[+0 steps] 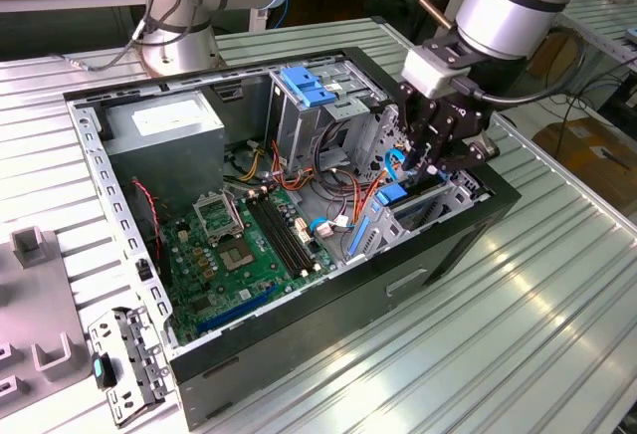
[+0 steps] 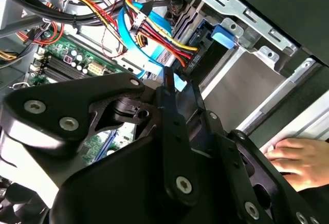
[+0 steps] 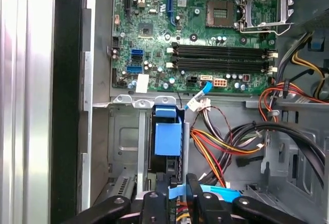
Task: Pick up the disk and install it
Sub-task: 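Insert the second disk wire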
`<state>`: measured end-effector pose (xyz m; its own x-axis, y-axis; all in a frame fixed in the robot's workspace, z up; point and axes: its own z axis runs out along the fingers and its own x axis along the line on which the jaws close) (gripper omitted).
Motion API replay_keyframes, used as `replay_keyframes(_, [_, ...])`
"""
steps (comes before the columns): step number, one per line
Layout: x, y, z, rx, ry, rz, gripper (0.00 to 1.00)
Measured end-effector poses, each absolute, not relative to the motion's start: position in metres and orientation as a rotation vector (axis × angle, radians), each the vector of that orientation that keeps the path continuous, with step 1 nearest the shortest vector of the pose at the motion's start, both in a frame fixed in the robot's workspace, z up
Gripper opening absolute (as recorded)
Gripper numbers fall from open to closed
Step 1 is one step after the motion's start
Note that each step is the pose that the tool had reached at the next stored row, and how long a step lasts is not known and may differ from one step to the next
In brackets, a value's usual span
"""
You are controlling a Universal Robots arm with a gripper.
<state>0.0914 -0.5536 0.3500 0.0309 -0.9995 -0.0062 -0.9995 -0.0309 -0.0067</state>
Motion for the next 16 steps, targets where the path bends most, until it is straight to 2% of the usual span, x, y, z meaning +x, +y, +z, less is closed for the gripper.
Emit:
replay_keyframes(9, [0.0913,-0.5536,0.3596,-2.248,2.18,-0.002,0.28])
replay_keyframes(12, [0.0913,-0.5536,0.3597,-2.249,2.18,-0.002,0.11])
replay_keyframes(16, [0.0913,-0.5536,0.3597,-2.249,2.18,-0.002,0.11])
